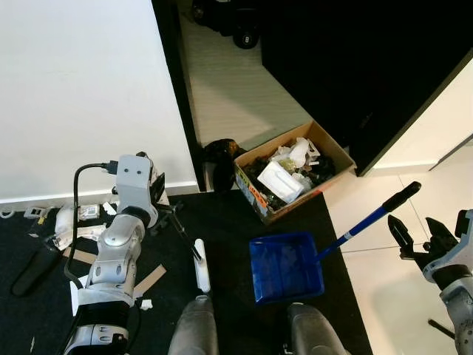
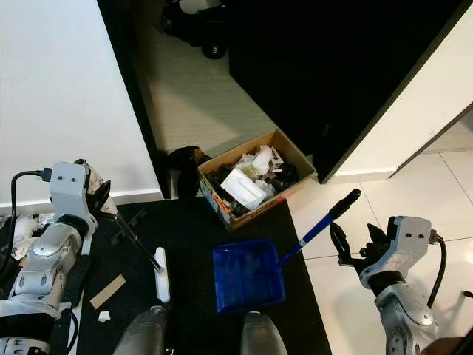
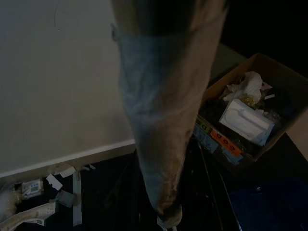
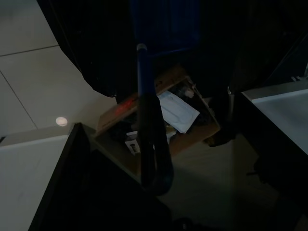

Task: Sweep floor

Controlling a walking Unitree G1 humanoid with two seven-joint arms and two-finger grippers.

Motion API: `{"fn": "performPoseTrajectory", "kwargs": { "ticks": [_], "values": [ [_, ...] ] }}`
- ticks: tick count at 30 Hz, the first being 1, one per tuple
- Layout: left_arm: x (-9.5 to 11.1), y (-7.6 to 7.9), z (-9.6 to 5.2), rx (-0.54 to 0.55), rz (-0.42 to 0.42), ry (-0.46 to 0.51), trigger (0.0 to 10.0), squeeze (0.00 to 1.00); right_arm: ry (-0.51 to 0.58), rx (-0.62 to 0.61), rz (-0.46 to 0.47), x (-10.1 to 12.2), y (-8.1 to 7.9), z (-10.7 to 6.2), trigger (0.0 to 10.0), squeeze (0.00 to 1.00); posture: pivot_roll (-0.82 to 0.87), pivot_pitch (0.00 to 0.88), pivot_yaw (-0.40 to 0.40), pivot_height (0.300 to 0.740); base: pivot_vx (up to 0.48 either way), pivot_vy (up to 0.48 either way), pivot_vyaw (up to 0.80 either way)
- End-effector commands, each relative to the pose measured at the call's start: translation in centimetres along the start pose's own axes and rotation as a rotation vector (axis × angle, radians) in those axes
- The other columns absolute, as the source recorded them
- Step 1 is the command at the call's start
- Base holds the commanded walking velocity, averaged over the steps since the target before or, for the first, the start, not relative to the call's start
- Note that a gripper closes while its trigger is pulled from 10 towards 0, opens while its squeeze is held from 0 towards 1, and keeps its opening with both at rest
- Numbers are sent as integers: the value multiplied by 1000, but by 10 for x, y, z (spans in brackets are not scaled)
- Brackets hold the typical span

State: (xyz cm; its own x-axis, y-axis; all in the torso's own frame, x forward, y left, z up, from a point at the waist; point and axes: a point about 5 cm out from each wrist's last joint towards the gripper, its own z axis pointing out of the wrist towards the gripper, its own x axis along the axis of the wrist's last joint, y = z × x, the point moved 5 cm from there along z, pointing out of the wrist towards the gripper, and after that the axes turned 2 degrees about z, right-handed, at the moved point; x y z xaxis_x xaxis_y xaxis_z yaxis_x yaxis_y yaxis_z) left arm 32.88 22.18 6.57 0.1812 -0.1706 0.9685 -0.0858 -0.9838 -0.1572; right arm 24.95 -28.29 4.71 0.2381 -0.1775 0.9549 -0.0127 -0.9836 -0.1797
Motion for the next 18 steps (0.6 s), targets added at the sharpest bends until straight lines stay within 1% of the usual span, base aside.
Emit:
{"fn": "performPoseTrajectory", "kwargs": {
  "ticks": [1, 10, 11, 14, 18],
  "values": [
    [5, 3, 1, -15, 19, 14, 10000, 0, -27, -15, 6, -7, 2, 2, 10000, 0, -28, 110, -43, 740, 0, 0, 0],
    [7, 2, 2, -18, 26, 13, 10000, 0, -13, -38, -11, -4, 1, 26, 10000, 0, -18, 110, -42, 740, 0, 0, 0],
    [7, 2, 2, -18, 26, 13, 10000, 0, -13, -38, -11, -4, 1, 26, 10000, 0, -18, 110, -42, 740, 0, 0, 0],
    [7, 1, 2, -16, 27, 14, 10000, 0, -18, -44, -26, -4, 1, 33, 10000, 0, -14, 107, -43, 740, 0, 0, 0],
    [8, 0, 2, -16, 28, 15, 10000, 0, -20, -64, -32, -4, 5, 39, 10000, 0, -11, 107, -43, 740, 0, 0, 0]
  ]
}}
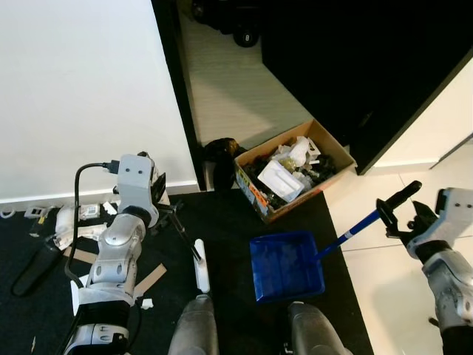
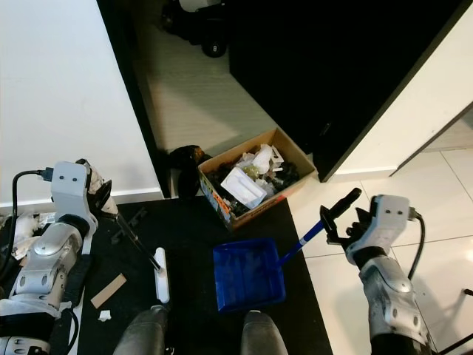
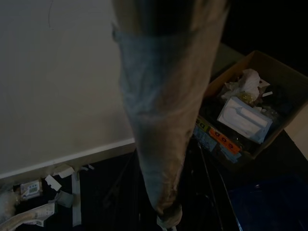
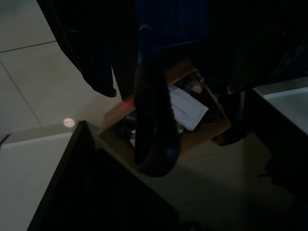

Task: Sweep floor

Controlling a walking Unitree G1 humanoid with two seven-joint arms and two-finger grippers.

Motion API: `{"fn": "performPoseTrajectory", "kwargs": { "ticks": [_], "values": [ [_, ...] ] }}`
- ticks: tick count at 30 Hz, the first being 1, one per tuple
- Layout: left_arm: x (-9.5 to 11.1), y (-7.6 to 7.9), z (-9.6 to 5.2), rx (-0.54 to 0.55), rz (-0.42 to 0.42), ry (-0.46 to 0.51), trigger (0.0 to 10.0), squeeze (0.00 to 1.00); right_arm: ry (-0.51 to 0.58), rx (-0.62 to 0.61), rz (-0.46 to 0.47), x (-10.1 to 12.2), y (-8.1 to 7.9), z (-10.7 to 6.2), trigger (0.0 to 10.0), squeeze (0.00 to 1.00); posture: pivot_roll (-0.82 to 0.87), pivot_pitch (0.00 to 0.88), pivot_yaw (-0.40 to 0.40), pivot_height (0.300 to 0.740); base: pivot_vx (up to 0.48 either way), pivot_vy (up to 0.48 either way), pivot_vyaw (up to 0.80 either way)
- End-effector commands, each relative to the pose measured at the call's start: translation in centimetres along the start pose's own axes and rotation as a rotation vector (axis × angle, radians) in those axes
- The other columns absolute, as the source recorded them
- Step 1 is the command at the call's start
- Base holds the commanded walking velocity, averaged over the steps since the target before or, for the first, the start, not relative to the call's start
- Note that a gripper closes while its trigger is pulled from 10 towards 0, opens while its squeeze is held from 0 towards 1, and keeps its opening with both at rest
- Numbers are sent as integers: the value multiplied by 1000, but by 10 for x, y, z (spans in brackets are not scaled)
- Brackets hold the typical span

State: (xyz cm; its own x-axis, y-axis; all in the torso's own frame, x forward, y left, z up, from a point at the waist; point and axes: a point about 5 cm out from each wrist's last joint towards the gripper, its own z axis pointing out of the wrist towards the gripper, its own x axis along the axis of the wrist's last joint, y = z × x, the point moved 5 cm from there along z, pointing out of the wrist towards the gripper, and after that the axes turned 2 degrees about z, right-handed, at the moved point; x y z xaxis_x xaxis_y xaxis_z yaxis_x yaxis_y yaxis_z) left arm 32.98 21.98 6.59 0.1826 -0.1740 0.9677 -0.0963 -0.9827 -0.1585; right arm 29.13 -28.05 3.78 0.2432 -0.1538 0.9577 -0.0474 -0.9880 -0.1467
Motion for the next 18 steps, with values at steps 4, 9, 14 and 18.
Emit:
{"fn": "performPoseTrajectory", "kwargs": {
  "ticks": [4, 9, 14, 18],
  "values": [
    [8, -2, 1, -5, 25, 17, 10000, 0, -16, -44, -11, -4, 11, 4, 10000, 0, -7, 106, -41, 740, 0, 0, 0],
    [9, -2, 1, -6, 26, 19, 10000, 0, -14, -73, -8, -4, 16, 9, 10000, 0, -2, 106, -38, 740, 0, 0, 0],
    [10, -3, 1, -7, 31, 19, 10000, 0, -7, -96, 13, -2, 19, 15, 10000, 0, 4, 108, -32, 740, 0, 0, 0],
    [10, -5, 0, -9, 34, 18, 10000, 0, 1, -108, 42, -1, 19, 22, 10000, 0, 11, 110, -26, 740, 0, 0, 0]
  ]
}}
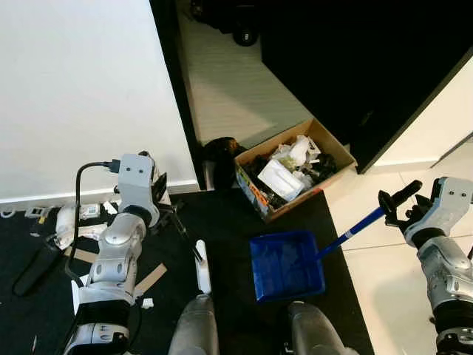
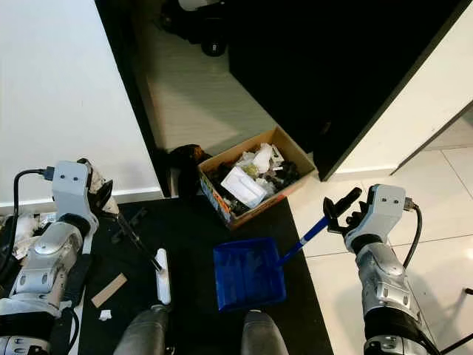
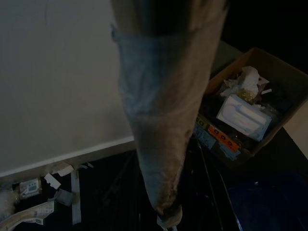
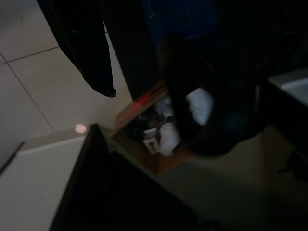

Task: Sweep floor

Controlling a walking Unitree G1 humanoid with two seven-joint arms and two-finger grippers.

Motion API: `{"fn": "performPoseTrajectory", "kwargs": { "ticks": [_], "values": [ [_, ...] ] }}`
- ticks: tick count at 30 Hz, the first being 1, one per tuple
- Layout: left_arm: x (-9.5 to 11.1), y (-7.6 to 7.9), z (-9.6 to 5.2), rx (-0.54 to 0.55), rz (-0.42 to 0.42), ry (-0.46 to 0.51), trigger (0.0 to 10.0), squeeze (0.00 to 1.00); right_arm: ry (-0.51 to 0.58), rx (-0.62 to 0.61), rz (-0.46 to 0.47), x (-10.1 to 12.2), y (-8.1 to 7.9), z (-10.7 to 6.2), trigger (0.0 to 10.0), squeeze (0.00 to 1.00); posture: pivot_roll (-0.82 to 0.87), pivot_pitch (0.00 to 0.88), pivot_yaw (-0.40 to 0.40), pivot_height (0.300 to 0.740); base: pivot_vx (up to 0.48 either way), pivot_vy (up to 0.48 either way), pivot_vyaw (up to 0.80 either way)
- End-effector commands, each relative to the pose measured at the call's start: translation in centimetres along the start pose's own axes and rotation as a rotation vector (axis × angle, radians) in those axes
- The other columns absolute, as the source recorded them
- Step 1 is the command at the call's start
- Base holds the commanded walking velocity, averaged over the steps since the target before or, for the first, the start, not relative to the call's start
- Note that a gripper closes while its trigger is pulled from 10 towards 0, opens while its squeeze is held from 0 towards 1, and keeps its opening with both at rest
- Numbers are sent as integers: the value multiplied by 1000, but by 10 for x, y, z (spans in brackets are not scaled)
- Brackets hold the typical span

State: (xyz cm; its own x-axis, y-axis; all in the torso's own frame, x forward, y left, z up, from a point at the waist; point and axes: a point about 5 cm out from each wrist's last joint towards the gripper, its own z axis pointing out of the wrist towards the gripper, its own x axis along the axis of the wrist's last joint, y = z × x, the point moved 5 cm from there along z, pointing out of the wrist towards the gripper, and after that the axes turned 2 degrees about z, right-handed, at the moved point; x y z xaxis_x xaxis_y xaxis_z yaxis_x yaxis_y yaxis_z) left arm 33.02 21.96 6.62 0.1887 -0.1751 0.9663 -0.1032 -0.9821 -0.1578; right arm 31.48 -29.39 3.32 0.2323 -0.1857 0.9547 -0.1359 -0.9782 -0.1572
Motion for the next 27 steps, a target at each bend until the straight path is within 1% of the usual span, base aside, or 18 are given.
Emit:
{"fn": "performPoseTrajectory", "kwargs": {
  "ticks": [1, 7, 21, 22, 23, 24, 25, 26, 27],
  "values": [
    [10, -5, 0, -3, 35, 25, 10000, 0, -7, -24, 14, -4, 4, 2, 10000, 0, 13, 111, -26, 740, 0, 0, 0],
    [12, -6, 0, -3, 39, 28, 10000, 0, -18, -12, 6, -5, -5, 11, 10000, 0, 19, 109, -31, 740, 0, 0, 0],
    [10, -6, -2, 0, 38, 22, 10000, 0, -42, -3, -6, -10, -9, 17, 10000, 0, 24, 112, -30, 740, 0, 0, 0],
    [10, -7, -2, -1, 40, 21, 10000, 0, -42, -4, 4, -11, -10, 17, 4941, 0, 26, 114, -28, 740, 0, 0, 0],
    [10, -7, -2, -2, 41, 21, 10000, 0, -42, -6, 10, -12, -10, 17, 2706, 0, 27, 115, -28, 740, 0, 0, 0],
    [10, -7, -2, -2, 41, 21, 10000, 0, -42, -6, 10, -12, -10, 17, 2706, 0, 27, 115, -28, 740, 0, 0, 0],
    [10, -7, -2, -3, 42, 21, 10000, 0, -43, -8, 15, -12, -11, 17, 2157, 0, 28, 116, -30, 740, 0, 0, 0],
    [10, -7, -2, -3, 42, 21, 10000, 0, -43, -8, 15, -12, -11, 17, 2157, 0, 28, 116, -30, 740, 0, 0, 0],
    [10, -7, -2, -3, 42, 21, 10000, 0, -44, -9, 16, -13, -11, 17, 1765, 0, 28, 116, -30, 740, 0, 0, 0]
  ]
}}
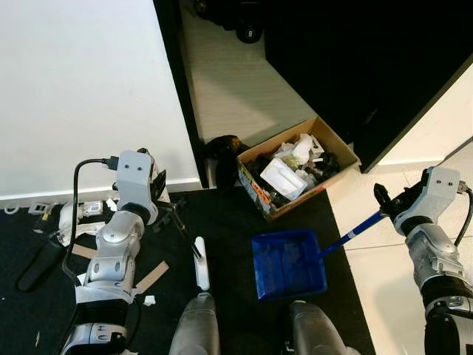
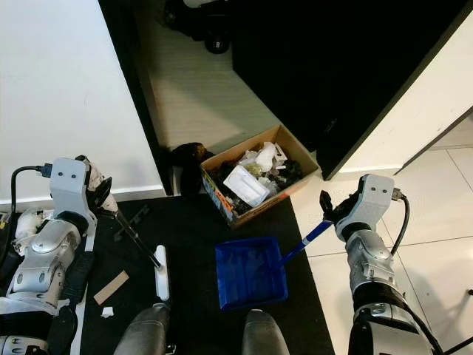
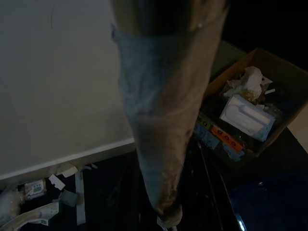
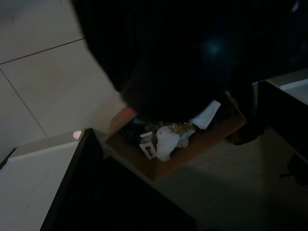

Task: Sweep floor

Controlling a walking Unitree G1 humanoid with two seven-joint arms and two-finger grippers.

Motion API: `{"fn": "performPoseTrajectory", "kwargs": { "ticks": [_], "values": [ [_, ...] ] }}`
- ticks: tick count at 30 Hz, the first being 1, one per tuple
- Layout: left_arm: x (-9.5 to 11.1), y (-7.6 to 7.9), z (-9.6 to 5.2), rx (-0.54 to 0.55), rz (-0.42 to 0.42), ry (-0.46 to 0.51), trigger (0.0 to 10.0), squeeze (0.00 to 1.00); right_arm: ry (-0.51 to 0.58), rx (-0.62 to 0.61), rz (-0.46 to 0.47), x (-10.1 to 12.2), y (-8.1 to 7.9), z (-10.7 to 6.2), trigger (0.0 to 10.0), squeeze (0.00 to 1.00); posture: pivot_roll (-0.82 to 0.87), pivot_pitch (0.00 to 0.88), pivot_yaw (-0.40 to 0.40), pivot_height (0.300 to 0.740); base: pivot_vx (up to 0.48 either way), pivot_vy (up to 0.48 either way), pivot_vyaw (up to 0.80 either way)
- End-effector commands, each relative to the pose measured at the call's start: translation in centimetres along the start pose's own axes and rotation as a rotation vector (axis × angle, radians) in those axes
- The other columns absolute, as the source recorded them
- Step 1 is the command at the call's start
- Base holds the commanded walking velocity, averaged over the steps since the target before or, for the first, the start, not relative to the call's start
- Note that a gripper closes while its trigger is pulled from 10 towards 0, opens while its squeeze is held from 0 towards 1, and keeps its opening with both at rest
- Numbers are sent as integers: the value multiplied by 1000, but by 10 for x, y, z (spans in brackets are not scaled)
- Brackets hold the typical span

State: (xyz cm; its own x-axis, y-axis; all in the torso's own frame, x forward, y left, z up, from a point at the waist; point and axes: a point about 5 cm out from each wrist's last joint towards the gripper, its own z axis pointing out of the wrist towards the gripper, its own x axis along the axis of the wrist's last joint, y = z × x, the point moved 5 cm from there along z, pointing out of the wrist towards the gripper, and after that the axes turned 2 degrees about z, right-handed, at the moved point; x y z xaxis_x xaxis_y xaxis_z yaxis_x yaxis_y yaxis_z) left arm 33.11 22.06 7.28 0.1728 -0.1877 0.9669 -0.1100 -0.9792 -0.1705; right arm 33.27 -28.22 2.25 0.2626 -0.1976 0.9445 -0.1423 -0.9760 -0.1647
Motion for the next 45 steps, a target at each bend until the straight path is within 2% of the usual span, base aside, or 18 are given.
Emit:
{"fn": "performPoseTrajectory", "kwargs": {
  "ticks": [1, 4, 5, 19, 24, 25, 28, 31, 45],
  "values": [
    [4, -4, -2, 2, 28, 6, 10000, 0, -16, -9, 12, -7, 1, -1, 549, 0, 29, 116, -35, 740, 0, 0, 0],
    [4, -4, -2, 3, 27, 6, 10000, 0, -17, -12, 14, -8, 1, -1, 549, 0, 29, 116, -37, 740, 0, 0, 0],
    [4, -3, -3, 4, 26, 5, 10000, 0, -17, -10, 15, -8, 0, -1, 0, 0, 28, 116, -38, 740, 0, 0, 0],
    [3, -3, -3, 4, 26, 3, 10000, 0, -5, -12, 24, -6, 1, 0, 0, 0, 26, 114, -37, 740, 0, 0, 0],
    [4, -3, -3, 3, 27, 4, 10000, 0, 36, -25, 75, 7, 5, 3, 0, 0, 28, 113, -34, 740, 0, 0, 0],
    [4, -4, -3, 2, 30, 5, 10000, 0, 67, -30, 99, 21, 10, 5, 0, 0, 27, 113, -35, 740, 0, 0, 0],
    [4, -4, -3, 2, 32, 6, 10000, 0, 83, -30, 108, 29, 13, 7, 0, 0, 27, 113, -35, 740, 0, 0, 0],
    [5, -3, -2, -4, 38, 7, 10000, 0, 52, -13, 83, 31, 14, 8, 0, 0, 23, 109, -34, 740, 0, 0, 0],
    [7, 3, 0, -39, 76, 11, 10000, 0, 14, 49, 5, 24, 3, 8, 0, 0, 23, 99, -28, 740, 0, 0, 0]
  ]
}}
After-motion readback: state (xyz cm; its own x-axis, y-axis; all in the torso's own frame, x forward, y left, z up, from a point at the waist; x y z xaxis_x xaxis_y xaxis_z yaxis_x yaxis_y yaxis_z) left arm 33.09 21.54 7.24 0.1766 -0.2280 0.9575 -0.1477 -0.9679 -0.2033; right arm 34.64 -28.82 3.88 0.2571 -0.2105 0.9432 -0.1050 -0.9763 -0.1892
